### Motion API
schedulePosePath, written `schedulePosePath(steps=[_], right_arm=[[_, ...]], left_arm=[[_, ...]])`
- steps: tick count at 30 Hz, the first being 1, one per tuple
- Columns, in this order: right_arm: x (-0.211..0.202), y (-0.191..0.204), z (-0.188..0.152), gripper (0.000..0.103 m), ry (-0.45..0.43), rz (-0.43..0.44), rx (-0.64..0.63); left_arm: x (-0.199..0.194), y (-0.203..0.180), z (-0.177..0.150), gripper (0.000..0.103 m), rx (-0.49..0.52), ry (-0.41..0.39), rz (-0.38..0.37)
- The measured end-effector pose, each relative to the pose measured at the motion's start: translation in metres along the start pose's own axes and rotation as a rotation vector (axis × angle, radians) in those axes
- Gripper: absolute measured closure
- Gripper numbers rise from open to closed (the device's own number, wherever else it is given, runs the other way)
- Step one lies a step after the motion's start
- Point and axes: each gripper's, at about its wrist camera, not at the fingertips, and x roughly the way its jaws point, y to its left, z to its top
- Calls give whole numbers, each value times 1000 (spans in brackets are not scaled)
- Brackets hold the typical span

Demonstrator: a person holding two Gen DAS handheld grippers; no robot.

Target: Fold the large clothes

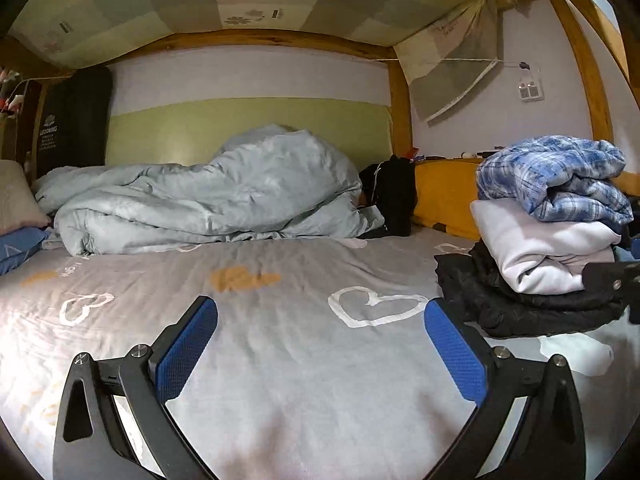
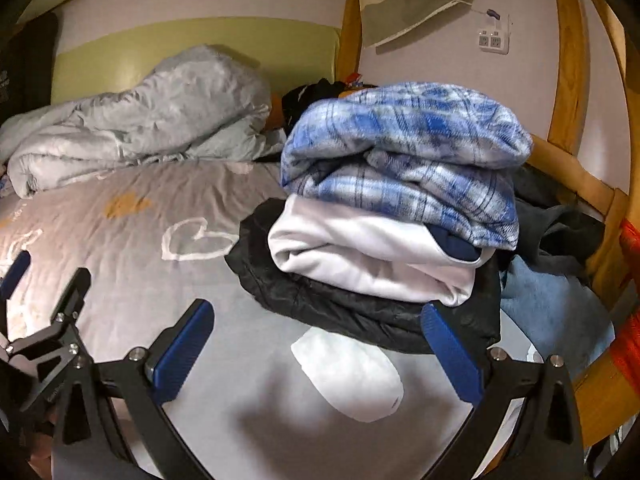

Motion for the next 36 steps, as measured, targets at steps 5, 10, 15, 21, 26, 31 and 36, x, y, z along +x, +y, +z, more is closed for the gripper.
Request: schedulePosePath(steps=[5, 10, 15, 21, 26, 31, 36], right_arm=[[9, -1, -2, 0, 37, -17, 11], [12, -2, -4, 0, 49, -21, 8], [21, -4, -6, 0, 90, -22, 26], [19, -4, -6, 0, 83, -40, 21], [19, -5, -6, 0, 82, -37, 24], [19, -6, -6, 0, 81, -37, 27], [19, -6, -6, 0, 83, -39, 30]], left_arm=[[-3, -3, 0, 0, 11, 0, -27], [-5, -9, 0, 0, 36, -5, -39], [-5, -13, 0, 0, 48, -5, -43], [-4, -13, 1, 0, 45, -1, -42], [-3, -14, 0, 0, 47, 4, -47], [-2, -15, -1, 0, 47, 8, -51], [-1, -15, -1, 0, 43, 11, -49]])
